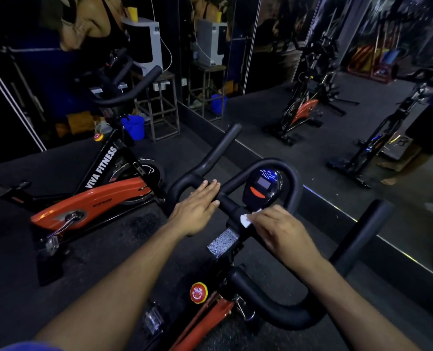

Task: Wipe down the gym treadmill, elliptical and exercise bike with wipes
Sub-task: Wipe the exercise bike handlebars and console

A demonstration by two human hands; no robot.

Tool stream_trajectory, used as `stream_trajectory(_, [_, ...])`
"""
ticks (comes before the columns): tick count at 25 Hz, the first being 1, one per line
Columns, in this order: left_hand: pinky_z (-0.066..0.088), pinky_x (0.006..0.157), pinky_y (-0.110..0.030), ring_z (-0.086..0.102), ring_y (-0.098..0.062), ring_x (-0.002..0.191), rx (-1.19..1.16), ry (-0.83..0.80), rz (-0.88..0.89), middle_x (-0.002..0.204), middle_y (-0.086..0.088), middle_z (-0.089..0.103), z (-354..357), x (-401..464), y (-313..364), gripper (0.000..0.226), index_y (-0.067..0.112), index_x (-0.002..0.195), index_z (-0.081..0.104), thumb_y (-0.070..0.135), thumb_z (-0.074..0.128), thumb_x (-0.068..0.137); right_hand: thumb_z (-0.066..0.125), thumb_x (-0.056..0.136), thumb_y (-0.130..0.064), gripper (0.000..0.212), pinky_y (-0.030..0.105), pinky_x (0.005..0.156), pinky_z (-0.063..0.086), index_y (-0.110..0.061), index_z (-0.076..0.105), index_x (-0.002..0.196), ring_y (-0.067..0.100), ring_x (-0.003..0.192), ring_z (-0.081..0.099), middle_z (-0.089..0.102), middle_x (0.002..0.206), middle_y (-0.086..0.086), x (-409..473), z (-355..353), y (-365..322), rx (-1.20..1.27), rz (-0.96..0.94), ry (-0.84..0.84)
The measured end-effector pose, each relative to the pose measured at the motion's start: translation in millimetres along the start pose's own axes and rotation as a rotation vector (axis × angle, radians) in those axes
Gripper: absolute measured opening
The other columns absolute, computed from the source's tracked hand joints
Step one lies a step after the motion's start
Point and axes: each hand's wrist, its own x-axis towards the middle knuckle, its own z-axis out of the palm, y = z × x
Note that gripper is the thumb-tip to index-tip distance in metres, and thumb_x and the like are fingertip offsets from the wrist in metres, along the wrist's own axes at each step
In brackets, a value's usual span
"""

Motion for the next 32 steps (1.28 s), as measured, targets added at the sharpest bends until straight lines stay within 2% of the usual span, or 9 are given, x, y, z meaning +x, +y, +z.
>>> stream_trajectory(2, [0.013, 0.127, -0.03, -0.001, 0.003, 0.153, -0.003, -0.02, 0.014, 0.167, 0.021, 0.01, -1, 0, -2, 0.057, 0.032, 0.162, 0.014, 0.043, 0.033, 0.109, 0.063, 0.094, -0.017, 0.025, 0.037, 0.064, 0.054, -0.029, 0.065, 0.116, 0.026, 0.081, 0.063, 0.058, 0.094, -0.003, 7, 14, -17, 0.029, 0.137, -0.107])
stream_trajectory(6, [0.011, 0.125, -0.024, 0.002, 0.004, 0.153, 0.005, 0.0, 0.01, 0.167, 0.02, 0.012, -4, -3, 1, 0.056, 0.031, 0.162, 0.017, 0.041, 0.034, 0.11, 0.049, 0.099, -0.029, 0.025, 0.04, 0.072, 0.051, -0.036, 0.061, 0.12, 0.031, 0.093, 0.067, 0.059, 0.102, 0.001, 15, 33, -43, -0.069, 0.287, -0.348])
stream_trajectory(14, [0.011, 0.122, -0.022, 0.003, 0.002, 0.153, -0.005, 0.012, 0.005, 0.167, 0.019, 0.015, -6, -4, 3, 0.054, 0.03, 0.161, 0.02, 0.04, 0.033, 0.11, 0.055, 0.099, -0.035, 0.018, 0.039, 0.073, 0.05, -0.02, 0.064, 0.105, 0.034, 0.098, 0.067, 0.065, 0.104, 0.008, 25, 43, -61, -0.154, 0.346, -0.431])
stream_trajectory(18, [0.013, 0.123, -0.024, 0.003, 0.001, 0.153, -0.014, 0.014, 0.007, 0.167, 0.019, 0.014, -5, -4, 2, 0.054, 0.031, 0.161, 0.02, 0.041, 0.033, 0.11, 0.055, 0.096, -0.03, 0.018, 0.038, 0.071, 0.049, -0.018, 0.065, 0.087, 0.033, 0.09, 0.067, 0.071, 0.09, 0.007, 20, 53, -66, 0.072, 0.401, -0.39])
stream_trajectory(21, [0.016, 0.123, -0.026, 0.001, 0.003, 0.153, -0.011, 0.005, 0.01, 0.168, 0.02, 0.012, -6, -5, 3, 0.054, 0.032, 0.162, 0.018, 0.042, 0.03, 0.11, 0.064, 0.093, -0.034, 0.023, 0.032, 0.065, 0.053, -0.019, 0.068, 0.076, 0.013, 0.069, 0.066, 0.07, 0.07, -0.004, 14, 59, -67, 0.322, 0.448, -0.42])
stream_trajectory(24, [0.015, 0.123, -0.026, 0.0, 0.004, 0.153, -0.014, -0.014, 0.009, 0.168, 0.02, 0.01, -6, -5, 2, 0.054, 0.032, 0.162, 0.016, 0.043, 0.029, 0.11, 0.067, 0.094, -0.042, 0.031, 0.022, 0.059, 0.046, -0.02, 0.071, 0.073, 0.0, 0.053, 0.056, 0.066, 0.06, -0.009, 18, 46, -61, 0.587, 0.498, -0.39])
stream_trajectory(27, [0.016, 0.124, -0.028, 0.0, 0.003, 0.153, -0.01, -0.008, 0.012, 0.168, 0.02, 0.011, -5, -4, 1, 0.054, 0.032, 0.162, 0.017, 0.043, 0.029, 0.11, 0.053, 0.1, -0.047, 0.036, 0.03, 0.063, 0.047, -0.022, 0.065, 0.077, 0.007, 0.067, 0.061, 0.066, 0.073, -0.008, 28, 33, -47, 0.199, 0.427, -0.237])
stream_trajectory(29, [0.016, 0.125, -0.03, 0.002, 0.001, 0.154, -0.01, -0.003, 0.021, 0.168, 0.018, 0.013, -4, -3, 0, 0.054, 0.029, 0.162, 0.018, 0.041, 0.03, 0.11, 0.048, 0.102, -0.04, 0.026, 0.036, 0.069, 0.048, -0.025, 0.065, 0.089, 0.023, 0.087, 0.065, 0.064, 0.091, -0.002, 32, 33, -50, -0.063, 0.299, -0.312])
stream_trajectory(32, [0.017, 0.126, -0.031, 0.002, 0.001, 0.154, -0.009, 0.001, 0.028, 0.168, 0.017, 0.013, -3, -3, 0, 0.054, 0.029, 0.162, 0.019, 0.04, 0.03, 0.11, 0.052, 0.099, -0.031, 0.019, 0.037, 0.075, 0.048, -0.022, 0.068, 0.105, 0.027, 0.1, 0.065, 0.062, 0.105, 0.004, 34, 47, -68, -0.125, 0.229, -0.452])
